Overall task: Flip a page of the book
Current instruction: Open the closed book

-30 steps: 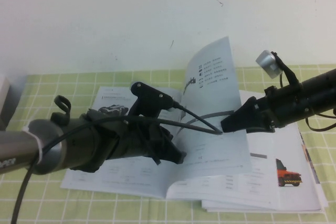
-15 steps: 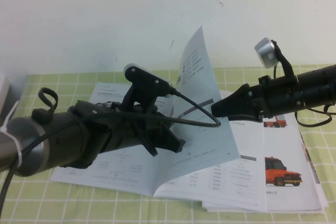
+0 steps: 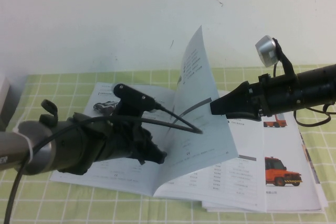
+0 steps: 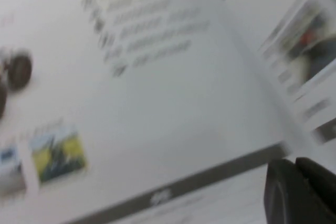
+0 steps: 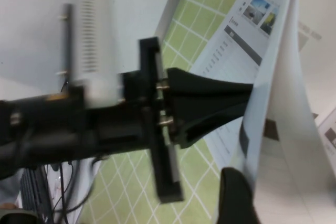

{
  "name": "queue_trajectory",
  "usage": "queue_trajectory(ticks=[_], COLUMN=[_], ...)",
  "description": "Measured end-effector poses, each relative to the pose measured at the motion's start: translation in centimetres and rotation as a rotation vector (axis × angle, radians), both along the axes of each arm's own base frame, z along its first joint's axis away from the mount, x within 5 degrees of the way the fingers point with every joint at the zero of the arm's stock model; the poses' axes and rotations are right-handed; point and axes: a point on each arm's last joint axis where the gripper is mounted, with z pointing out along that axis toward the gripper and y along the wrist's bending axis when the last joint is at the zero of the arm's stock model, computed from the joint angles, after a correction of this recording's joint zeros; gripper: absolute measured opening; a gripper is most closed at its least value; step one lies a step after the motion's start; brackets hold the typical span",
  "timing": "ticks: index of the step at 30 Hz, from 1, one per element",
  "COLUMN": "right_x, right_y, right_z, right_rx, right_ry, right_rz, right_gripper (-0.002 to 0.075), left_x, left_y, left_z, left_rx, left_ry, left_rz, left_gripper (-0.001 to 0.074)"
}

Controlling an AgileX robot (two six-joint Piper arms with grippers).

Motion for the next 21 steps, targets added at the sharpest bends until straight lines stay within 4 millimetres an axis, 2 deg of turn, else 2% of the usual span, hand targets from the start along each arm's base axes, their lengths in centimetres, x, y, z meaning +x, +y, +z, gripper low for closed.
queue_trajectory(ticks=[3,6,10,12,17,21], right_x=[0.0,0.0,-0.1,-0.2,-0.4,-0.4], right_y=[0.0,0.0,0.4,0.8,3.0,4.9], right_z=[0.0,0.1,0.2,0.2,1.0,1.6], right_rx=[0.004,0.009,0.017,0.014,0.016,0.001], right_ry=[0.001,-0.001,-0.01,-0.022,-0.091,-0.144], right_rz=[-0.001,0.002,0.009,0.021,0.08,0.094], right_gripper=[0.0388,0.0388,0.0377,0.0348,0.0265,0.0246], left_x=[0.3,0.3,0.3,0.2,0.3,0.3], left_y=[1.5,2.4,2.6,2.4,2.3,2.3], left_z=[-2.5,-4.0,-4.5,-4.9,-5.6,-5.6], left_rx=[0.022,0.029,0.027,0.014,-0.004,-0.009], left_ry=[0.077,0.128,0.147,0.173,0.207,0.209], left_rz=[0.057,0.088,0.093,0.08,0.091,0.088], left_gripper=[-0.0004,-0.0004,-0.0004,-0.0004,-0.0004,-0.0004])
